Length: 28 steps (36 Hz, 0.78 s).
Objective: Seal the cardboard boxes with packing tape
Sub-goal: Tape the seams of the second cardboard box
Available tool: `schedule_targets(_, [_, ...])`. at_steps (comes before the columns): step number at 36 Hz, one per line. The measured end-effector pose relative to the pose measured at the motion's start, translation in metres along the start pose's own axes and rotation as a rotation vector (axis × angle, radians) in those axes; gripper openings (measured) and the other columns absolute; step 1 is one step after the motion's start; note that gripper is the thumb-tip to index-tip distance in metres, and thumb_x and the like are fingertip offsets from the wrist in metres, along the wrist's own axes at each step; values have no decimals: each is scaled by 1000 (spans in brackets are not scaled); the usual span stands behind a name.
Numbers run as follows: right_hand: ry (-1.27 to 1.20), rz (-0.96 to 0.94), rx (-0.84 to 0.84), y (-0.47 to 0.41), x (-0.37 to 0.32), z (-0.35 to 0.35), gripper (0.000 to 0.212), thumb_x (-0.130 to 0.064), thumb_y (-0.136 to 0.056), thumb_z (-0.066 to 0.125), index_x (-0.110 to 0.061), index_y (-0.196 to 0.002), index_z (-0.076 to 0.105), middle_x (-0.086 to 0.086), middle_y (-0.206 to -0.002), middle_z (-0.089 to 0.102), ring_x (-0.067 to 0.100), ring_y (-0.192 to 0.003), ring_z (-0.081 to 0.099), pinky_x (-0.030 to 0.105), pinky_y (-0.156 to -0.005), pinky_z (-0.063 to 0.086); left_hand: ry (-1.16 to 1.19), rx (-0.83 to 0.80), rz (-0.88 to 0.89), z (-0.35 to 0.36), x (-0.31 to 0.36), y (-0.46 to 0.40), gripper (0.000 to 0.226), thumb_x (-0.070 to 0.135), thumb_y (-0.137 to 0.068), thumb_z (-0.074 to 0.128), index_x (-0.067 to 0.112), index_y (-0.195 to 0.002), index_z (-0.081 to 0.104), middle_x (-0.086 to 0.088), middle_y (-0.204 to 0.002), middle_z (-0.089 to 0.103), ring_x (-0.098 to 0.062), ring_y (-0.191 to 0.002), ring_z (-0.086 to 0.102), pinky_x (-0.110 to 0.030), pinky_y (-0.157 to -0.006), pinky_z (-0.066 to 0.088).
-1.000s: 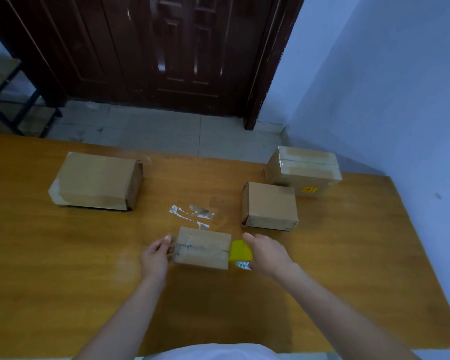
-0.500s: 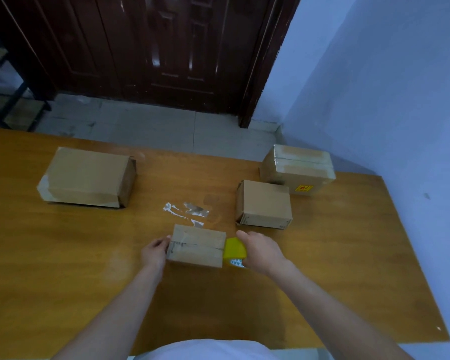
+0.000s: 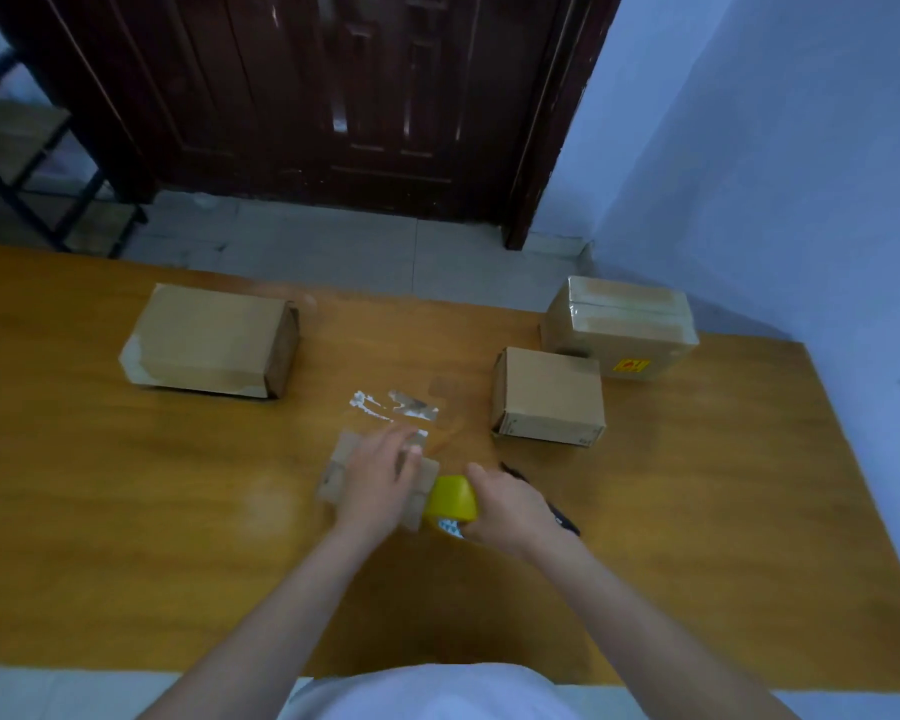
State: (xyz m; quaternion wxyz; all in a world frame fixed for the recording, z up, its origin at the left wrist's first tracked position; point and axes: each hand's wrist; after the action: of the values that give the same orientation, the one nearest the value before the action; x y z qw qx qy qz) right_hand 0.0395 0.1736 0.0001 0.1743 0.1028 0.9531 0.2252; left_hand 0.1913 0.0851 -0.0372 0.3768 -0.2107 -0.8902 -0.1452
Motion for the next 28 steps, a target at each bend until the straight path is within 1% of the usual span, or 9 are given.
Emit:
schedule_targets(2, [-59, -16, -4, 1, -10, 9, 45, -42, -79, 68, -22, -107, 39, 2, -107, 57, 22, -92, 57, 31, -64, 40, -190, -129, 81, 15, -8, 5, 72, 54, -86, 14, 15, -126, 60, 0, -136, 55, -20, -133, 40, -32, -112, 19])
schedule_targets(3, [-98, -21, -5, 3, -13, 12, 45, -43, -79, 67, -23, -107, 38, 1, -106, 56, 19, -90, 55, 29, -64, 39, -269, -142, 114, 19, -15, 7, 70, 51, -88, 13, 17, -123, 62, 2, -134, 57, -18, -133, 40, -30, -112, 15])
schedule_targets(6, [-251, -34, -22, 13, -11, 20, 55, -41, -81, 68, -24, -122, 37, -3, -111, 55, 13, -90, 54, 27, -69, 45, -369, -96, 202, 20, -29, 13, 44, 36, -94, 31, 19, -109, 69, 5, -118, 66, -17, -122, 50, -30, -107, 19])
schedule_targets(10, [-269, -100, -10, 22, -5, 20, 67, -41, -85, 66, -27, -140, 32, -2, -133, 51, 14, -115, 51, 29, -91, 46, -394, -79, 218, 23, -33, 11, 43, 35, -96, 33, 18, -109, 69, 4, -118, 66, -20, -120, 54, -31, -107, 21])
schedule_targets(15, [-82, -117, 29, 20, -8, 23, 61, -46, -86, 61, -25, -136, 34, 4, -119, 58, 22, -100, 58, 34, -78, 52, -422, -99, 206, 23, -35, 11, 58, 45, -102, 17, 19, -112, 68, 5, -122, 65, -18, -124, 50, -31, -109, 21])
schedule_targets(19, [33, -3, -23, 24, 11, 30, 55, -54, -85, 58, -24, -129, 42, 3, -106, 61, 21, -92, 61, 28, -64, 47, -436, -130, 178, 22, -29, 13, 67, 47, -102, 9, 20, -113, 69, 5, -123, 64, -18, -124, 52, -29, -110, 16])
schedule_targets(23, [15, -12, -56, 24, 17, 33, 60, -59, -87, 52, -23, -133, 39, 3, -109, 61, 20, -93, 61, 28, -65, 47, -387, -91, 151, 24, -26, 14, 60, 52, -99, 21, 16, -124, 62, -1, -136, 55, -22, -130, 45, -30, -112, 19])
schedule_targets(25, [-29, -17, -58, 24, 19, 32, 60, -58, -87, 53, -23, -134, 39, 3, -110, 60, 20, -94, 60, 29, -68, 49, -360, -8, 101, 26, -27, 15, 51, 48, -95, 36, 12, -120, 61, -8, -130, 52, -26, -122, 45, -37, -101, 35])
schedule_targets(28, [-78, -18, -69, 22, 21, 30, 62, -58, -86, 55, -23, -134, 40, 0, -105, 60, 17, -88, 59, 27, -65, 50, -428, 160, 122, 28, -23, 19, 42, 46, -92, 41, 9, -92, 62, -11, -101, 56, -29, -92, 51, -38, -75, 47])
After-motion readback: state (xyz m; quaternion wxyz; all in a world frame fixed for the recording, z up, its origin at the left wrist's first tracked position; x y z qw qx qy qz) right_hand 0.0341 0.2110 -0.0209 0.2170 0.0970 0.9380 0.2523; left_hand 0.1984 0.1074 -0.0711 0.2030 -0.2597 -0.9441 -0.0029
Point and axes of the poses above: each hand's wrist, its own y-axis away from the middle knuckle, its own z-axis out of the palm, x = y × z
